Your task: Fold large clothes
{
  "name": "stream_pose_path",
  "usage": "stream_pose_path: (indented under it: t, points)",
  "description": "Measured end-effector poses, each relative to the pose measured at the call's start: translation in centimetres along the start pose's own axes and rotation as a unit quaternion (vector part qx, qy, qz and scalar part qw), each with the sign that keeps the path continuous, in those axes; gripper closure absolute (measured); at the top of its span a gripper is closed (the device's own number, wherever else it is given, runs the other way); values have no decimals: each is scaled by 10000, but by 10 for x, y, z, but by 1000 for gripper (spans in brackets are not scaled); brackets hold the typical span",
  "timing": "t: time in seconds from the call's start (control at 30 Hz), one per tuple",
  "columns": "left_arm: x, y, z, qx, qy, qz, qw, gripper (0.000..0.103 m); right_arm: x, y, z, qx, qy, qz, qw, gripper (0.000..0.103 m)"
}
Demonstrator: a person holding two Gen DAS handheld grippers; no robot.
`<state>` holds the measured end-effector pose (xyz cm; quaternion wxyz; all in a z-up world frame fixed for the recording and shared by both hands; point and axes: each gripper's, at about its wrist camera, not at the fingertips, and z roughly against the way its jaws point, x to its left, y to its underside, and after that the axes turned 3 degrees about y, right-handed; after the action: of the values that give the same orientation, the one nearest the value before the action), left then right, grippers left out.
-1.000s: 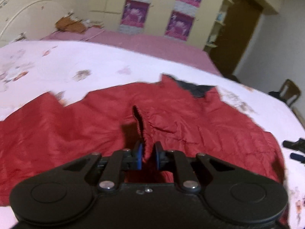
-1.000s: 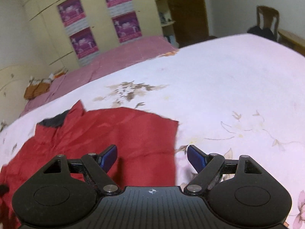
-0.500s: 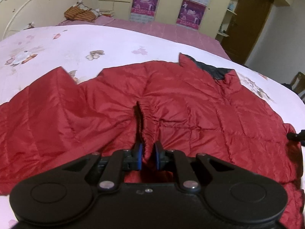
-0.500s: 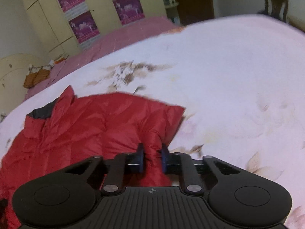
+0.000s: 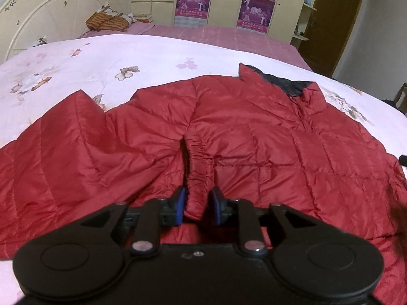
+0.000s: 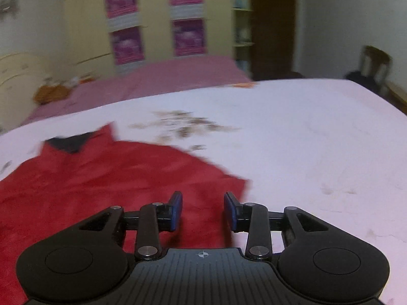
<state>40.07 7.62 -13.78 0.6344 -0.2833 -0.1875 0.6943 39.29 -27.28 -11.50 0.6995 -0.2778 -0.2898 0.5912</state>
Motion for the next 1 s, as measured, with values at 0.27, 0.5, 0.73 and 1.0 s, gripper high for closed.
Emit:
stream_pose_path:
  t: [0.27,0.5,0.73,1.0]
  points:
    - [-2,-2,-2,94,-113,-79,9999,72,46,34,-29,588,-127,652,9961,67]
    - [-5,-6,22,-26,-203,-67,9998,30,84,27,-7,445,-563,728,9948,67]
    - [7,-6,43,-97,-287,-43,9995,30,143,38,-11,520,-914,1051,9889,67]
    - [45,2,63,-110,-436,358,9983,30,162,56,-28,514,-672,1518,9848,66]
